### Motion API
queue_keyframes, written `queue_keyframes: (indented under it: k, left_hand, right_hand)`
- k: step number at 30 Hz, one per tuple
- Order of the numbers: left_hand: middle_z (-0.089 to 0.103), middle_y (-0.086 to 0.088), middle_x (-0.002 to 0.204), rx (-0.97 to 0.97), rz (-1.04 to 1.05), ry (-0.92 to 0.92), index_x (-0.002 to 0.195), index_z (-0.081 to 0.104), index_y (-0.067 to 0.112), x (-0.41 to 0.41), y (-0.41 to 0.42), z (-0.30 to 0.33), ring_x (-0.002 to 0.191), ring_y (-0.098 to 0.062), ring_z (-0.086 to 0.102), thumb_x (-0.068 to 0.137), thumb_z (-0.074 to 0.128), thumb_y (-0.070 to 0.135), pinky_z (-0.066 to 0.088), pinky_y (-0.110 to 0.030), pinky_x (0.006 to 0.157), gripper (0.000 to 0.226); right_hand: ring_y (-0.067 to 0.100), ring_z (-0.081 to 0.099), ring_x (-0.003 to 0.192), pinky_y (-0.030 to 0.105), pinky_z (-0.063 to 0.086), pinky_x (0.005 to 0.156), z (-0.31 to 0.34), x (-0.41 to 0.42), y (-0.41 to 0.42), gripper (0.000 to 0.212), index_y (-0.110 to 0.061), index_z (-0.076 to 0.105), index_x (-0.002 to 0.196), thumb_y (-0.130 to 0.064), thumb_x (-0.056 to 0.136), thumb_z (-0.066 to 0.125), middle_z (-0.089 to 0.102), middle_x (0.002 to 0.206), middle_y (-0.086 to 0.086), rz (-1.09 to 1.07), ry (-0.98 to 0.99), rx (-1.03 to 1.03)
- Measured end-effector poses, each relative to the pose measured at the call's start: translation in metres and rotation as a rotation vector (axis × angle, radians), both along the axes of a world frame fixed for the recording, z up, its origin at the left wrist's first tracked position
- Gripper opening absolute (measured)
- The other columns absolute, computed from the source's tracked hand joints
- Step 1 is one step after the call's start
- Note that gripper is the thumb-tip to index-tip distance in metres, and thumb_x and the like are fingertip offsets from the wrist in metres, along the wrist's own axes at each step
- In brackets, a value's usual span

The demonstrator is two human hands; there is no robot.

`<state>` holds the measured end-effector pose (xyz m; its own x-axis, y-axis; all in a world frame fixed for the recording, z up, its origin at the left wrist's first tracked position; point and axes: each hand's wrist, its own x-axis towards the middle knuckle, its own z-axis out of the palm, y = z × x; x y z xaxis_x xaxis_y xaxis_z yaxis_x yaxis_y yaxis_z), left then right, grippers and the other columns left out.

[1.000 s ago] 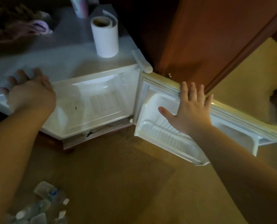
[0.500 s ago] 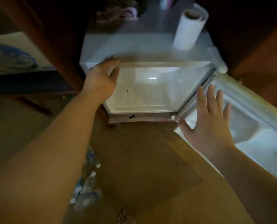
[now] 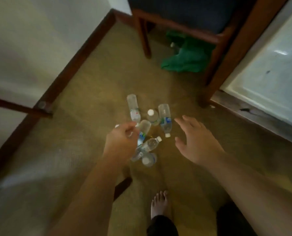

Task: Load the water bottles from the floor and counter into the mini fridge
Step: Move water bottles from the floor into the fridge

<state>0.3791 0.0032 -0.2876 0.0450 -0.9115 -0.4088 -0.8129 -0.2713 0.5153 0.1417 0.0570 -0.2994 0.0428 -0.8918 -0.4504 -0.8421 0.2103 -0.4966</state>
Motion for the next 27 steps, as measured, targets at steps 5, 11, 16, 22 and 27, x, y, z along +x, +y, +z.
queue_keyframes:
  k: [5, 11, 16, 22, 27]
  left_hand:
    - [0.066, 0.019, 0.113, 0.2, 0.012, 0.014, 0.127, 0.066, 0.043, 0.018, 0.031, -0.07, 0.102, -0.002, 0.064, 0.086, 0.073, 0.056, 0.048, -0.02, 0.083, 0.044]
    - [0.06, 0.02, 0.107, 0.286, -0.104, -0.048, 0.122, 0.069, 0.037, 0.014, 0.077, -0.162, 0.103, -0.009, 0.065, 0.086, 0.076, 0.049, 0.05, -0.02, 0.08, 0.039]
    - [0.045, 0.006, 0.108, 0.012, 0.081, -0.075, 0.121, 0.073, 0.033, 0.013, 0.103, -0.222, 0.094, -0.017, 0.058, 0.08, 0.084, 0.032, 0.047, -0.027, 0.076, 0.042]
    - [0.067, -0.003, 0.107, -0.09, 0.106, -0.119, 0.109, 0.077, 0.017, 0.012, 0.104, -0.21, 0.087, -0.024, 0.069, 0.078, 0.087, 0.032, 0.059, -0.039, 0.074, 0.036]
    - [0.053, 0.018, 0.097, -0.048, 0.084, -0.086, 0.111, 0.076, 0.027, 0.006, 0.108, -0.139, 0.081, -0.004, 0.06, 0.083, 0.083, 0.037, 0.05, -0.019, 0.068, 0.031]
  right_hand:
    - [0.018, 0.039, 0.143, 0.042, 0.045, 0.11, -0.103, 0.042, -0.019, 0.063, -0.038, 0.029, 0.154, -0.033, 0.098, 0.059, 0.035, 0.158, -0.008, 0.255, 0.005, 0.09]
    - [0.026, 0.035, 0.146, 0.048, 0.04, 0.112, -0.22, 0.075, -0.04, 0.064, -0.028, 0.026, 0.159, -0.02, 0.102, 0.052, 0.034, 0.161, 0.0, 0.495, 0.0, 0.18]
    - [0.031, 0.033, 0.144, 0.048, 0.04, 0.111, -0.295, 0.105, -0.057, 0.067, -0.014, 0.032, 0.153, -0.001, 0.091, 0.052, 0.037, 0.156, 0.01, 0.603, 0.24, 0.111]
    - [0.029, 0.058, 0.121, 0.04, 0.049, 0.093, -0.305, 0.107, -0.054, 0.031, -0.012, 0.055, 0.122, 0.001, 0.093, 0.056, 0.058, 0.128, 0.01, 0.581, 0.31, 0.05]
    - [0.027, 0.061, 0.118, 0.042, 0.056, 0.091, -0.295, 0.093, -0.028, 0.042, -0.013, 0.047, 0.134, -0.008, 0.094, 0.06, 0.053, 0.137, 0.01, 0.381, 0.244, 0.218]
